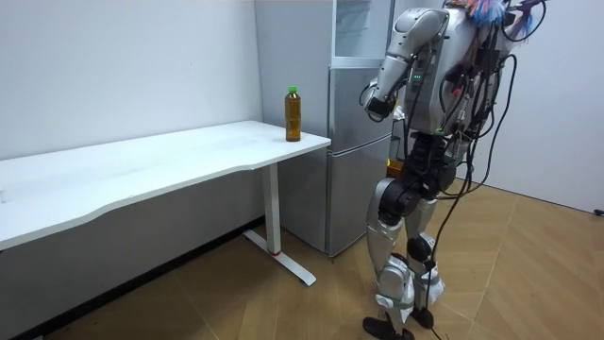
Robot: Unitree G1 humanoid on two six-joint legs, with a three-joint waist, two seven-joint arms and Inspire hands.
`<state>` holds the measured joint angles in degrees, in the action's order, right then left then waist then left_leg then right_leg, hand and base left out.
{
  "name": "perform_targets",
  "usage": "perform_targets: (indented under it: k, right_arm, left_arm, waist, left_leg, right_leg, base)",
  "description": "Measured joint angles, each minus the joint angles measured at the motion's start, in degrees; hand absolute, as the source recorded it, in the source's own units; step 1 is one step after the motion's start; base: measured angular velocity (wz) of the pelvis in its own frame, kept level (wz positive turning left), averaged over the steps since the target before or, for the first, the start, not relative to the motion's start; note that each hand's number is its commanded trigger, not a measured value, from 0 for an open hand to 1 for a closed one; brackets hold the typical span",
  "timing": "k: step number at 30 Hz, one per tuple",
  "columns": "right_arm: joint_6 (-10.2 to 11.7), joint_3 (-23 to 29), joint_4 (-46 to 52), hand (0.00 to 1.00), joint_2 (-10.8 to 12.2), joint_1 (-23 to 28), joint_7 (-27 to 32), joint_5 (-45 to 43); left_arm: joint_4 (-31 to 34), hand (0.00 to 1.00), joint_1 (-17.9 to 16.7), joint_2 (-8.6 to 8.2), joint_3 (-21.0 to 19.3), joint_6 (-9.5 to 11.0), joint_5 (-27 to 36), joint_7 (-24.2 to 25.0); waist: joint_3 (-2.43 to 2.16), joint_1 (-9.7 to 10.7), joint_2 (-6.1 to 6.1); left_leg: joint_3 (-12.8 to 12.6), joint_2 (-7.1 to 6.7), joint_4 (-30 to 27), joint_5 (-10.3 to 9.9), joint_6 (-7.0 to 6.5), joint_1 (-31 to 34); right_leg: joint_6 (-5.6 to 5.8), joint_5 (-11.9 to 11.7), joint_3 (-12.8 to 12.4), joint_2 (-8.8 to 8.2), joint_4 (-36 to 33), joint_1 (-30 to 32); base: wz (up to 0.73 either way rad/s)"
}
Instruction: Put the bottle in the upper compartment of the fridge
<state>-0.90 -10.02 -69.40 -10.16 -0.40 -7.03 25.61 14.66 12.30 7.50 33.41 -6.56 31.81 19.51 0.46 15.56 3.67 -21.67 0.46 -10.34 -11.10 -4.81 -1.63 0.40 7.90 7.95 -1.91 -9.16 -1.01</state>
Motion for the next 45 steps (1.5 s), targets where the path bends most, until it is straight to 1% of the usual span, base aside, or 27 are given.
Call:
perform_targets:
  k: [6, 13, 22, 28, 33, 36, 39, 41, 43, 45]
  right_arm:
    - [-0.4, -0.01, 0.0, 0.0, -0.03, -0.06, 0.05, 0.48]
    - [-0.4, -0.01, 0.04, 0.0, -0.08, -0.08, 0.0, 0.8]
    - [-0.48, -0.03, 0.03, 0.0, -0.5, -0.11, -0.62, 0.79]
    - [-0.5, -0.09, 0.03, 0.0, -0.51, -0.1, -0.69, 0.38]
    - [-0.47, 0.03, 0.07, 0.0, -0.48, -0.07, -0.75, -1.1]
    - [-0.44, 0.01, 0.18, 0.0, -0.51, -0.06, -0.64, -1.56]
    - [-0.44, -0.02, 0.52, 0.0, -0.47, 0.02, -0.5, -1.37]
    - [-0.43, -0.02, 0.6, 0.0, -0.47, 0.0, -0.3, -1.4]
    - [-0.37, -0.06, 0.59, 0.0, -0.44, -0.09, -0.33, -1.48]
    - [-0.36, -0.06, 0.72, 0.0, -0.33, -0.14, -0.39, -2.3]
  left_arm:
    - [0.0, 0.0, 0.04, -0.04, 0.51, -0.59, 0.0, 0.15]
    - [-0.25, 0.0, 1.16, -0.03, 1.08, -0.65, 0.01, 0.61]
    - [-1.28, 0.0, 1.21, 0.23, 1.12, -0.67, -0.03, 1.06]
    - [-2.59, 0.0, 1.21, 0.22, 1.06, -1.05, 0.01, 1.06]
    - [-2.63, 0.0, 1.12, 0.26, 0.43, -1.04, -1.28, 1.33]
    - [-2.82, 0.0, 0.08, 0.35, 0.33, -1.01, -2.09, 1.46]
    - [-2.82, 0.0, -1.65, 1.81, 0.26, -0.92, -2.82, 1.42]
    - [-3.18, 0.0, -4.27, 3.29, -0.1, -0.56, -4.77, 1.39]
    - [-4.8, 0.0, -6.04, 3.74, -0.92, -0.54, -5.6, 1.33]
    - [-6.92, 0.0, -7.55, 4.08, -1.91, -0.5, -6.17, 0.72]
  waist:
    - [0.01, 0.05, -0.01]
    - [0.12, 0.1, -0.18]
    - [0.12, 0.04, -0.19]
    - [0.14, -0.32, -0.21]
    - [0.3, -1.02, -0.45]
    - [0.41, -1.96, -0.62]
    - [0.41, -2.91, -0.63]
    - [0.35, -3.62, -0.74]
    - [0.31, -4.66, -0.98]
    - [0.24, -5.1, -1.23]
  left_leg:
    - [-0.17, 0.02, 0.35, -0.06, 0.15, 0.02]
    - [-0.1, -0.02, 0.77, -0.03, 0.28, 0.0]
    - [0.37, -0.09, 0.7, -0.05, 0.32, -0.01]
    - [0.4, -0.11, 0.7, -0.05, 0.33, -0.29]
    - [0.55, -0.16, 0.85, -0.05, 0.33, -0.55]
    - [1.07, -0.24, 0.83, -0.06, 0.34, -0.39]
    - [1.49, -0.26, 0.69, -0.06, 0.34, 0.11]
    - [1.87, -0.28, 0.72, -0.09, 0.43, 0.09]
    - [1.95, -0.27, 0.68, -0.02, 0.53, 0.01]
    - [2.39, -0.3, 0.66, -0.01, 0.56, 0.08]
  right_leg:
    - [-0.03, 0.01, 0.0, 0.06, 0.39, 0.1]
    - [-0.08, 0.07, 0.05, 0.11, 0.53, 0.3]
    - [-0.07, 0.08, 0.6, 0.05, 0.54, 0.17]
    - [-0.07, 0.09, 0.47, 0.06, 0.52, -0.05]
    - [-0.06, 0.11, 0.06, 0.13, 0.49, -0.19]
    - [-0.06, 0.16, 0.19, 0.13, 0.49, -0.15]
    - [-0.11, 0.24, 0.6, 0.09, 0.48, 0.09]
    - [-0.17, 0.37, 0.93, 0.08, 0.35, -0.09]
    - [-0.21, 0.4, 1.0, 0.08, 0.14, -0.1]
    - [-0.27, 0.46, 1.59, 0.02, 0.1, -0.15]
  base:
    - [-0.01]
    - [-0.02]
    - [0.01]
    - [0.0]
    - [-0.04]
    - [0.04]
    - [0.06]
    - [0.05]
    - [0.02]
    - [0.07]
